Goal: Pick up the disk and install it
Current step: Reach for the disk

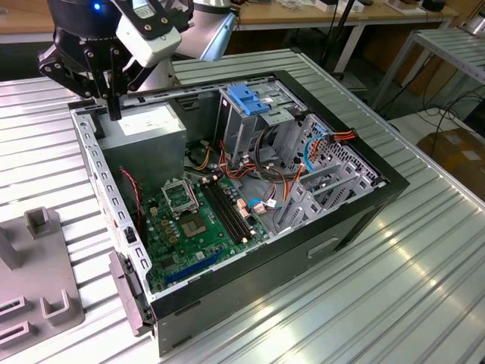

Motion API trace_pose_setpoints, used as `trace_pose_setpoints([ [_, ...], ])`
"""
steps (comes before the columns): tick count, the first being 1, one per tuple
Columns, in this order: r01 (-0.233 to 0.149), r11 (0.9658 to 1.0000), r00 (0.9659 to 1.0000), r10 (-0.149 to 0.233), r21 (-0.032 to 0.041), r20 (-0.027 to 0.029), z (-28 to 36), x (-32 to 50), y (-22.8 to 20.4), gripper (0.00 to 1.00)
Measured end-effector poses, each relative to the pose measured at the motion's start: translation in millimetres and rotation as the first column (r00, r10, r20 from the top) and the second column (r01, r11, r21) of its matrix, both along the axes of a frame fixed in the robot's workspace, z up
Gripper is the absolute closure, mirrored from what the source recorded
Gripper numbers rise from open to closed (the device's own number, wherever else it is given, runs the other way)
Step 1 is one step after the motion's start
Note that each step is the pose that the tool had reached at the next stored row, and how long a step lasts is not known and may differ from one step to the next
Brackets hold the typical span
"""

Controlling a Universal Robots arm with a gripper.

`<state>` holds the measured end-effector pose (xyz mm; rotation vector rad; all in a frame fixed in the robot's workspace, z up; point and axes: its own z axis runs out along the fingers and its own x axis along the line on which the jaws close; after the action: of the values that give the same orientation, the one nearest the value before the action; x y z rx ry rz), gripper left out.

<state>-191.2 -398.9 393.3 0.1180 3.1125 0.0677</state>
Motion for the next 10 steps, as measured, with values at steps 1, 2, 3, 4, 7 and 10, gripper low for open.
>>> trace_pose_setpoints([
  [1,0.000,1.0000,1.0000,0.000,0.0000,-0.0001,0.0,-1.0,0.0,0.90],
  [2,0.000,1.0000,1.0000,0.000,0.0000,0.0000,0.0,-2.3,0.0,0.90],
  [3,0.000,1.0000,1.0000,0.000,-0.0001,0.0000,0.0,-3.4,0.0,0.90],
  [4,0.000,1.0000,1.0000,0.000,0.0000,0.0000,0.0,-4.6,0.0,0.90],
  [7,0.000,1.0000,1.0000,0.000,-0.0001,-0.0001,0.1,-13.0,0.2,0.90],
  [10,0.000,1.0000,1.0000,0.000,0.0000,0.0000,0.0,-22.5,0.6,0.90],
])
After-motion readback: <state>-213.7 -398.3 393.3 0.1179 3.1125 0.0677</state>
